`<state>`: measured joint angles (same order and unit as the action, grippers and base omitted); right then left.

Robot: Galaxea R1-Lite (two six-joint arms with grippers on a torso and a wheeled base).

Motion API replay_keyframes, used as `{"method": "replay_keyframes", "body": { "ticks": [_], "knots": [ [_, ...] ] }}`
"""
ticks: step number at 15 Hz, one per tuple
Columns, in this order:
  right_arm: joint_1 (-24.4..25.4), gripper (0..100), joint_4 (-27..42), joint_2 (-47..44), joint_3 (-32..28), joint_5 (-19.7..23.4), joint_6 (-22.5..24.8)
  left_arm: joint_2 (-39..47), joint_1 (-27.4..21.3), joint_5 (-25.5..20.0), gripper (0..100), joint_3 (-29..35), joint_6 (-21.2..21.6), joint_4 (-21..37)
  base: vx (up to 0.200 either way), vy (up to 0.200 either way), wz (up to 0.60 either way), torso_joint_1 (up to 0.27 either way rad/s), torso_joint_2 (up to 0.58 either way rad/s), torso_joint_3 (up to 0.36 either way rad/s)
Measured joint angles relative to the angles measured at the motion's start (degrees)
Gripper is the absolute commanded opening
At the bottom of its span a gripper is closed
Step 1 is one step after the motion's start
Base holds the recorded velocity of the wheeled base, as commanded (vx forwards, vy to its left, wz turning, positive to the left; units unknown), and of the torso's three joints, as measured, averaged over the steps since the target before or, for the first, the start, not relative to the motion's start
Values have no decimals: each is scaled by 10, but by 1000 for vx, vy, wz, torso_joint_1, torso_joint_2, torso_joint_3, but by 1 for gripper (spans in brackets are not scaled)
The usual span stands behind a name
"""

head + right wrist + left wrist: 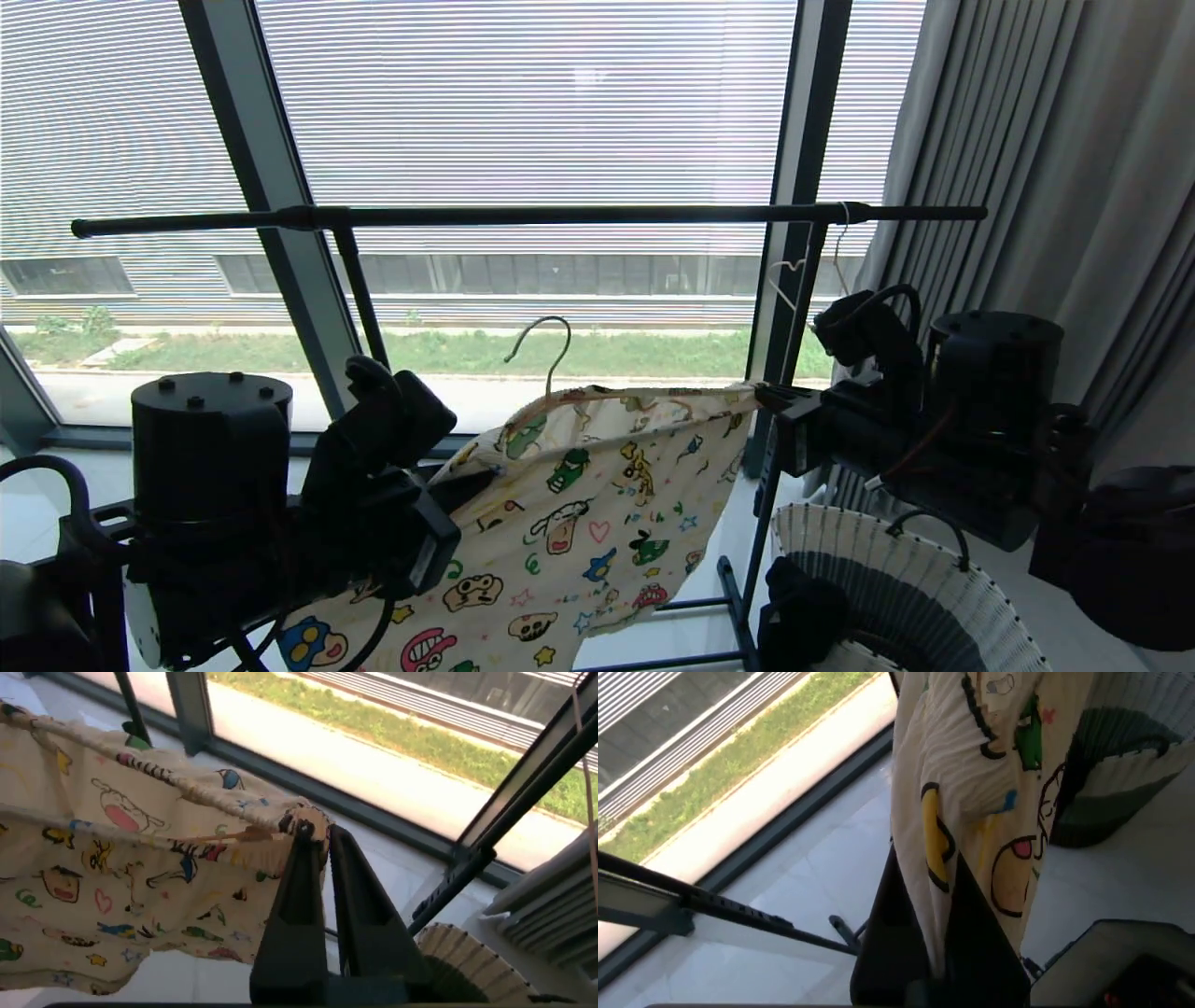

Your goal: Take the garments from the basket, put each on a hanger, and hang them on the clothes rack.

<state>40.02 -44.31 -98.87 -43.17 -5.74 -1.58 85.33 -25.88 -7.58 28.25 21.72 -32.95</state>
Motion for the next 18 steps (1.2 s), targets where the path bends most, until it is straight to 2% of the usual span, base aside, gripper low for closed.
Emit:
{"method": "replay_keyframes", "body": {
  "ticks": [2, 4, 6, 7, 9, 12, 15, 18],
  "knots": [
    [17, 100, 45, 24, 1, 0, 22, 7, -6, -4, 0, 6, -14, -49, 0, 0, 0, 0, 0, 0],
    [10, 100, 59, 39, 1, 18, 59, 10, -17, -4, 0, 6, -21, -65, 0, 0, 0, 0, 0, 0],
    [-13, 100, 102, 54, 0, 94, 131, 10, -34, -31, 0, 4, -26, -67, 0, 0, 0, 0, 0, 0],
    [-32, 100, 141, 66, -3, 139, 180, 9, -44, -57, 0, 1, -25, -68, 0, 0, 0, 0, 0, 0],
    [-57, 100, 218, 88, -11, 209, 249, 10, -64, -78, 0, -7, -23, -68, 0, 0, 0, 0, 0, 0],
    [-67, 100, 313, 109, -43, 280, 344, 19, -115, -86, 0, -19, -20, -68, 0, 0, 0, 0, 0, 0],
    [-54, 100, 391, 114, -72, 311, 385, 33, -142, -86, 0, -21, -2, -68, 0, 0, 0, 0, 0, 0],
    [-25, 100, 413, 101, -85, 317, 389, 37, -148, -86, 0, -23, 13, -68, 0, 0, 0, 0, 0, 0]
  ]
}}
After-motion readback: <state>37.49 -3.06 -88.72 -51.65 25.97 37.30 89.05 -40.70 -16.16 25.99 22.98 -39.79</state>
